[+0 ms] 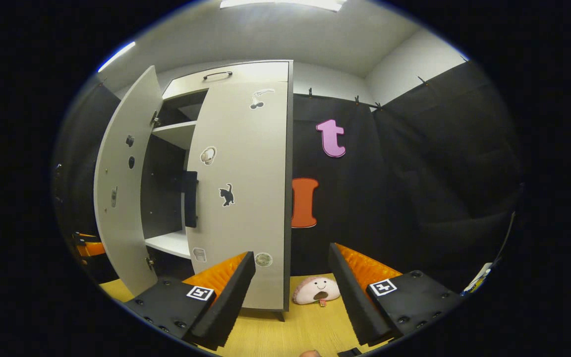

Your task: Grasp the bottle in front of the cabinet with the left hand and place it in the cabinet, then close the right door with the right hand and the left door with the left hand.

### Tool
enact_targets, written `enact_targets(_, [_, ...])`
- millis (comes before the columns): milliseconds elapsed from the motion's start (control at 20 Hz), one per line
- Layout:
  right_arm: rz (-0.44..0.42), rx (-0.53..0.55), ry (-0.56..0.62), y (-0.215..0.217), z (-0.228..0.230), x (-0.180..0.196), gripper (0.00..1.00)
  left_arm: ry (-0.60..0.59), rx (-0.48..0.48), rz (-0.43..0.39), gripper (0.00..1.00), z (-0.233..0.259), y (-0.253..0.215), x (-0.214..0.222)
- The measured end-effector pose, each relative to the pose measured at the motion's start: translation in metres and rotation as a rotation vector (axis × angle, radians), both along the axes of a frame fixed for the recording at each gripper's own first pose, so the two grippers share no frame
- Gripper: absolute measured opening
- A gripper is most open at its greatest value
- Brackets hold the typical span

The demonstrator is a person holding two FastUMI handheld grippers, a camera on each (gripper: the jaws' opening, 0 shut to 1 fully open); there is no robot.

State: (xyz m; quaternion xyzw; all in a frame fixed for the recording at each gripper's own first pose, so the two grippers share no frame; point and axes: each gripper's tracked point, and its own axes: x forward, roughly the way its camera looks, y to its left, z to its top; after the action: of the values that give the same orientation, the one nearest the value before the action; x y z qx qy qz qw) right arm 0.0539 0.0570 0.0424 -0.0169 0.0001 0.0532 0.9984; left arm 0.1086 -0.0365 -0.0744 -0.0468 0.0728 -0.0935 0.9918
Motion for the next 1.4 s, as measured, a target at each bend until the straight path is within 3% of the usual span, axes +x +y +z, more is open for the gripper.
enact_targets(150, [-0.022,-0.01,-0.001,-0.017,0.0,-0.007,0.98,-0.001,-0.001,-0.029,0.95,-0.006,-0.026,0.018])
enact_targets(300, [-0.051,-0.018,-0.002,-0.036,0.0,-0.011,0.98,0.005,-0.001,-0.107,0.95,-0.014,-0.071,0.031])
enact_targets(400, [-0.068,-0.018,0.0,-0.05,-0.001,-0.014,0.98,-0.012,0.038,-0.134,0.95,-0.013,-0.096,0.044])
enact_targets(450, [-0.078,-0.017,0.001,-0.056,-0.001,-0.014,0.98,-0.034,0.077,-0.112,0.92,-0.013,-0.1,0.055])
enact_targets(550, [-0.099,-0.016,0.006,-0.07,-0.005,-0.014,0.98,-0.029,0.116,-0.095,0.96,-0.021,-0.112,0.073])
enact_targets(700, [-0.119,-0.007,0.01,-0.087,-0.009,-0.015,0.98,-0.003,0.092,-0.084,0.92,-0.029,-0.122,0.086])
enact_targets(1400, [-0.156,0.014,0.034,-0.121,-0.029,0.005,0.98,0.055,0.088,-0.001,0.93,-0.063,-0.117,0.125])
